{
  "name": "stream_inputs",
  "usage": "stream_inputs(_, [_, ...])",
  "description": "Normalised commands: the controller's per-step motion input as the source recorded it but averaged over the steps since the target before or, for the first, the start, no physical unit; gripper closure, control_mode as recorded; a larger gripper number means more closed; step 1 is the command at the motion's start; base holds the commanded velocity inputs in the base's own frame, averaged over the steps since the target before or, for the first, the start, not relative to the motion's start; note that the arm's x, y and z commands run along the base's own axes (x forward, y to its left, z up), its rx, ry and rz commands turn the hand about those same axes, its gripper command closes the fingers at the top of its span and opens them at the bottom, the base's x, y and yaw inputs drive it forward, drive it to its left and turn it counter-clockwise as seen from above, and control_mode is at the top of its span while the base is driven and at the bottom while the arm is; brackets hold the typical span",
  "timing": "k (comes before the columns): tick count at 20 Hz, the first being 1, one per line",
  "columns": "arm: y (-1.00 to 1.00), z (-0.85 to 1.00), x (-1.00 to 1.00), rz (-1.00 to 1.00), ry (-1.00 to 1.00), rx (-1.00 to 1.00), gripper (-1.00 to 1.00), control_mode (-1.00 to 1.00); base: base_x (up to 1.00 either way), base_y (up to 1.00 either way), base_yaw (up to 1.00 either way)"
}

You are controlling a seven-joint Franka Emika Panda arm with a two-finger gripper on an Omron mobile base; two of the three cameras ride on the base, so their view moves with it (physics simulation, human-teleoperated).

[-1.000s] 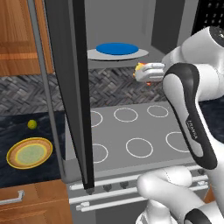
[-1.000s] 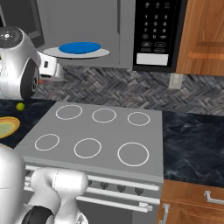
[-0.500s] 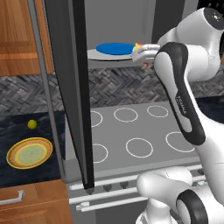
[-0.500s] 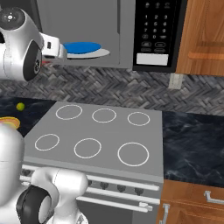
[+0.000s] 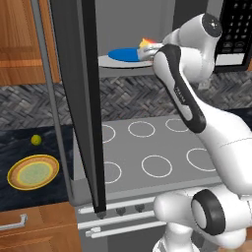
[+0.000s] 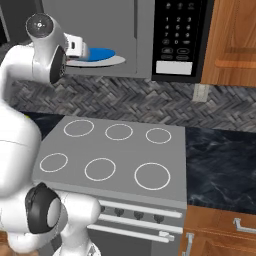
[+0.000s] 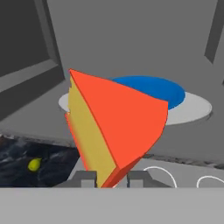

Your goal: Pick the cheese from the counter and place it in the microwave.

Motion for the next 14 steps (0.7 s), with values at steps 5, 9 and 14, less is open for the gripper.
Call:
stream_inputs(5, [0.01, 0.02, 0.87, 0.0, 0.04, -0.02, 1.0, -1.0, 0.0, 0.0, 0.0])
stream_inputs(9, [0.02, 0.13, 0.49, 0.0, 0.16, -0.07, 1.0, -1.0, 0.0, 0.0, 0.0])
stream_inputs(14, [0.01, 0.0, 0.47, 0.0, 0.18, -0.08, 1.0, -1.0, 0.0, 0.0, 0.0])
